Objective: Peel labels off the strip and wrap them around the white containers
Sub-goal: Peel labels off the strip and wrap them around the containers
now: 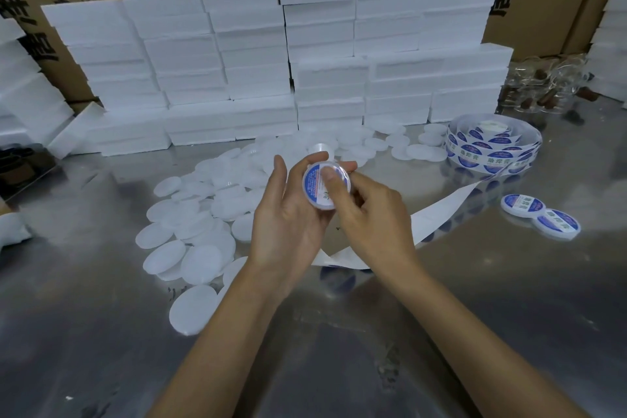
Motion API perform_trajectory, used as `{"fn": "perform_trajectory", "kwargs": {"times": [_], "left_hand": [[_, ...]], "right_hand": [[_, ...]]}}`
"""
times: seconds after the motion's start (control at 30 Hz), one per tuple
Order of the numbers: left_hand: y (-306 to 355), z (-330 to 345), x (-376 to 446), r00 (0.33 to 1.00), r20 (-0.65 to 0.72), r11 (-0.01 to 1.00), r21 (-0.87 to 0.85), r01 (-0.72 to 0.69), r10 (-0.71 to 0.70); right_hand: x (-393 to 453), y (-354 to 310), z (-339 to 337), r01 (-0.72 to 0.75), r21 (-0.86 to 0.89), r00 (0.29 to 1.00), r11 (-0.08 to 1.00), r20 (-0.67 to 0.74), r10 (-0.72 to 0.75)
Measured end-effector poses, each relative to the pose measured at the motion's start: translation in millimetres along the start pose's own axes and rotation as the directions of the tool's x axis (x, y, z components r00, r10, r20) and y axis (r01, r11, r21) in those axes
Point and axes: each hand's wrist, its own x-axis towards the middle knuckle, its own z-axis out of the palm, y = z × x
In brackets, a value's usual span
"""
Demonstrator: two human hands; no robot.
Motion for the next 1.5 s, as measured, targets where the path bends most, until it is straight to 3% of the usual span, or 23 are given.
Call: {"fn": "perform_trajectory", "kwargs": {"times": [0.07, 0.13, 0.23, 0.3, 0.47, 0.67, 0.83, 0.97, 1.07, 1.27, 1.5], "left_hand": [[-1.4, 1.5, 1.3, 1.000, -0.025, 0.999, 0.050, -0.006, 0.007], [-3.9, 0.9, 3.7, 0.997, -0.065, 0.971, 0.237, -0.021, 0.037], [-6.5, -5.7, 4.3, 0.985, -0.096, 0.824, 0.562, -0.066, 0.145], [-5.1, -9.8, 3.3, 0.963, -0.143, 0.782, 0.617, -0.093, 0.227], [-2.7, -13.6, 1.2, 0.901, -0.302, 0.836, 0.537, -0.110, 0.312], [-4.2, -10.3, -0.6, 0.907, -0.281, 0.838, 0.531, -0.126, 0.314], [-4.5, -9.5, -0.1, 0.974, -0.131, 0.829, 0.554, -0.081, 0.183], [-3.3, -10.5, -0.7, 0.958, -0.158, 0.809, 0.577, -0.108, 0.241], [-2.0, -13.2, -1.1, 0.937, -0.209, 0.832, 0.539, -0.129, 0.280], [-2.2, -14.4, -0.6, 0.911, -0.277, 0.860, 0.491, -0.138, 0.305], [-1.7, -16.7, 1.7, 0.922, -0.239, 0.821, 0.557, -0.127, 0.305]], "right_hand": [[2.9, 3.4, -0.4, 0.020, -0.022, 0.999, 1.000, -0.045, -0.021], [5.6, 7.4, -2.7, 0.005, 0.002, 0.998, 1.000, -0.056, -0.005], [9.9, 14.0, -7.7, -0.012, 0.116, 0.999, 0.993, -0.031, 0.015], [10.4, 16.5, -9.8, -0.026, 0.169, 0.999, 0.985, 0.030, 0.021], [4.1, 17.6, -6.8, 0.022, 0.061, 0.980, 0.998, 0.195, -0.033], [7.0, 20.7, -4.2, 0.059, -0.018, 0.993, 0.998, 0.103, -0.057], [8.5, 24.0, -8.0, -0.002, 0.126, 0.999, 0.992, 0.040, -0.003], [8.6, 19.4, -9.1, -0.060, 0.304, 0.991, 0.951, 0.133, 0.020], [7.1, 18.9, -9.2, -0.043, 0.242, 0.976, 0.969, 0.216, -0.011], [2.8, 18.0, -8.6, -0.019, 0.203, 0.970, 0.979, 0.243, -0.032], [12.1, 24.1, -14.9, -0.237, 0.327, 0.900, 0.915, 0.430, 0.080]]}}
